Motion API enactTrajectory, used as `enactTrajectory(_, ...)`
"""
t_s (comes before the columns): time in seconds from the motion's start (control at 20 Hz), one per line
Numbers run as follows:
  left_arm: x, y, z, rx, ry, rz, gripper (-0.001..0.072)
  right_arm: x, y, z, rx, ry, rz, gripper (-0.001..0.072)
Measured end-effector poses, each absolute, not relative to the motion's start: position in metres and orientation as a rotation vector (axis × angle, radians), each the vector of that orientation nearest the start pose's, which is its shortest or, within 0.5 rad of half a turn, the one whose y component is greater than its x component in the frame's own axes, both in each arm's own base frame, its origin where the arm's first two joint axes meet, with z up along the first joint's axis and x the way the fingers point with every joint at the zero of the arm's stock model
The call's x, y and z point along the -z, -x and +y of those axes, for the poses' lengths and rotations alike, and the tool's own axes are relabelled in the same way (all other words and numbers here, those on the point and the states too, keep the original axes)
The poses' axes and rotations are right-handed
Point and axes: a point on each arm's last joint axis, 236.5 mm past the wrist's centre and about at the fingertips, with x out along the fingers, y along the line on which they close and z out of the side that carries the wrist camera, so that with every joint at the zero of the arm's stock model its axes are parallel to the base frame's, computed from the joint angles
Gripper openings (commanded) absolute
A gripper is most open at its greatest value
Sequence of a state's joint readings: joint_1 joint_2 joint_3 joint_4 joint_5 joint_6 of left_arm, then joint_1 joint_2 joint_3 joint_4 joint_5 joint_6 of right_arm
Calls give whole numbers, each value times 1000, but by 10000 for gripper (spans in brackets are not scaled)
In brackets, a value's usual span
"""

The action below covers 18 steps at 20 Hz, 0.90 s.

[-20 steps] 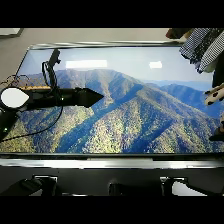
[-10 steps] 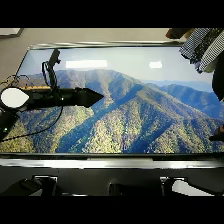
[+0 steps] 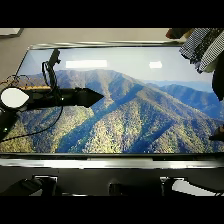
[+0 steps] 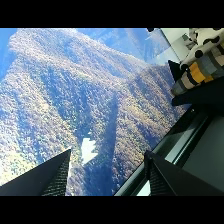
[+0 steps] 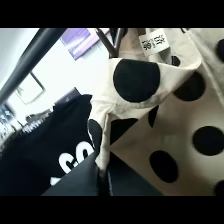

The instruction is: Fold the clothes and pants, and hang the long-sleeved shirts on hangers.

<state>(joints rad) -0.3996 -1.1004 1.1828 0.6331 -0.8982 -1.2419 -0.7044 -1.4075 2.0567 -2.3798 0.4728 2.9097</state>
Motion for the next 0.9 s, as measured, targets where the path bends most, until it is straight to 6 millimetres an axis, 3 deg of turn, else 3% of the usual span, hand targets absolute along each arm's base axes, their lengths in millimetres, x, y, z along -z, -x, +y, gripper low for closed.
enactTrajectory(0.9,-196,-331,-302,934,411,770,533,-525,-338,-382,793,-492,-695,12)
